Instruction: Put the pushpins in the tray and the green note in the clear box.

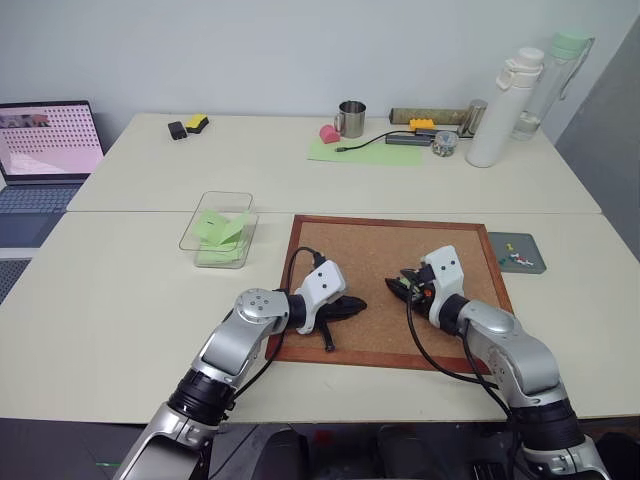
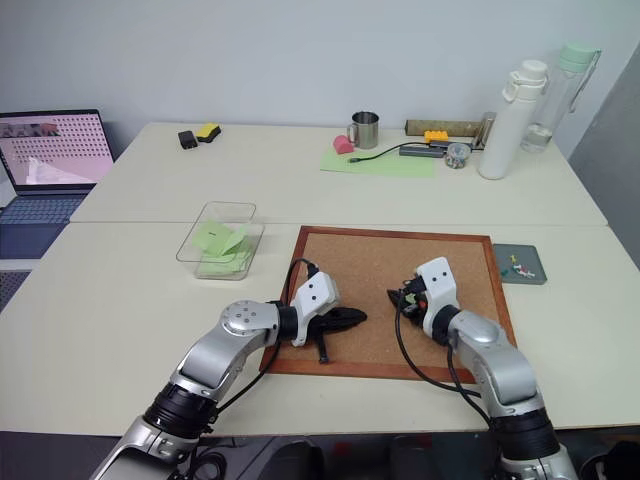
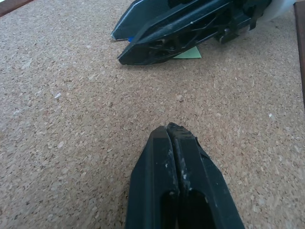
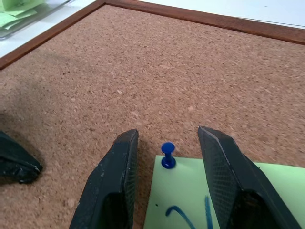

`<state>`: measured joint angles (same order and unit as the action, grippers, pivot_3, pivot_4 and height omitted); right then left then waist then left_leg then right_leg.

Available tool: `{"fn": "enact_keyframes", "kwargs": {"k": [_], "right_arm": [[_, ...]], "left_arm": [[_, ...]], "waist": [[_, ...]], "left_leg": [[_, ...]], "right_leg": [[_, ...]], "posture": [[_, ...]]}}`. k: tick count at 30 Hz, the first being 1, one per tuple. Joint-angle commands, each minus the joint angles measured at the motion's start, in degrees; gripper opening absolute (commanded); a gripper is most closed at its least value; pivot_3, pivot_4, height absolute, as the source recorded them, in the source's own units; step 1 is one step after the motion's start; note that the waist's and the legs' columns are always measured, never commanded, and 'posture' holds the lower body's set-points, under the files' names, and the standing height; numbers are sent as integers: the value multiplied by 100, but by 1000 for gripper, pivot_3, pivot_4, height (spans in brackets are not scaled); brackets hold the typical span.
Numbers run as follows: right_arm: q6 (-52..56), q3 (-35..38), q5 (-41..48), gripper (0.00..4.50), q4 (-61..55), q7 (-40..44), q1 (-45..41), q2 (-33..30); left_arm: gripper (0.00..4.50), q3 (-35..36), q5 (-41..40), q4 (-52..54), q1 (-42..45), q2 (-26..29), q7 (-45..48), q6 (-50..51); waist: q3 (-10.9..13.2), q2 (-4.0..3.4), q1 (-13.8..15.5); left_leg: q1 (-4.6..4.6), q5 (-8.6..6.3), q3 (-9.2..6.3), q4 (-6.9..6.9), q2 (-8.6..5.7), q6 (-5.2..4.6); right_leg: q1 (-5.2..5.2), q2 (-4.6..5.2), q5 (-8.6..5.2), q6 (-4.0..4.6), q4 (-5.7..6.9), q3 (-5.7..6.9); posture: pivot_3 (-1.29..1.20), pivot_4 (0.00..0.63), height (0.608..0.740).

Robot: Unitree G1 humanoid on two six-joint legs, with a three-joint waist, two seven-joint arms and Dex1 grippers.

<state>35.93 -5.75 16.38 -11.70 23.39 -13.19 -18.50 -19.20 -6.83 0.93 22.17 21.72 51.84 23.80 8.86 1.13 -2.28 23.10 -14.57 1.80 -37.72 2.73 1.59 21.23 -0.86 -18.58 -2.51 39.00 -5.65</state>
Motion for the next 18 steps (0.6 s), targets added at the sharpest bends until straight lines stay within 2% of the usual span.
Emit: {"fn": "enact_keyframes", "kwargs": {"k": [1, 6, 18], "right_arm": [[-107, 83, -24, 1092, -81, 15, -81, 19], [-113, 119, -1, 19, -73, 26, -57, 25], [-114, 465, 386, 19, -689, 31, -147, 231]], "left_arm": [[0, -124, 63, -181, -151, 112, 31, 262], [0, -128, 66, -185, -132, 101, 30, 275], [0, -127, 59, -174, -146, 103, 34, 290]], "waist": [[0, 0, 0], [0, 0, 0], [3, -1, -3]], "left_leg": [[0, 0, 0, 0, 0, 0], [0, 0, 0, 0, 0, 0], [5, 0, 2, 0, -1, 0]], "right_leg": [[0, 0, 0, 0, 0, 0], [0, 0, 0, 0, 0, 0], [6, 1, 0, 0, 2, -2]], "posture": [[0, 150, 740], [0, 150, 740], [0, 150, 740]]}}
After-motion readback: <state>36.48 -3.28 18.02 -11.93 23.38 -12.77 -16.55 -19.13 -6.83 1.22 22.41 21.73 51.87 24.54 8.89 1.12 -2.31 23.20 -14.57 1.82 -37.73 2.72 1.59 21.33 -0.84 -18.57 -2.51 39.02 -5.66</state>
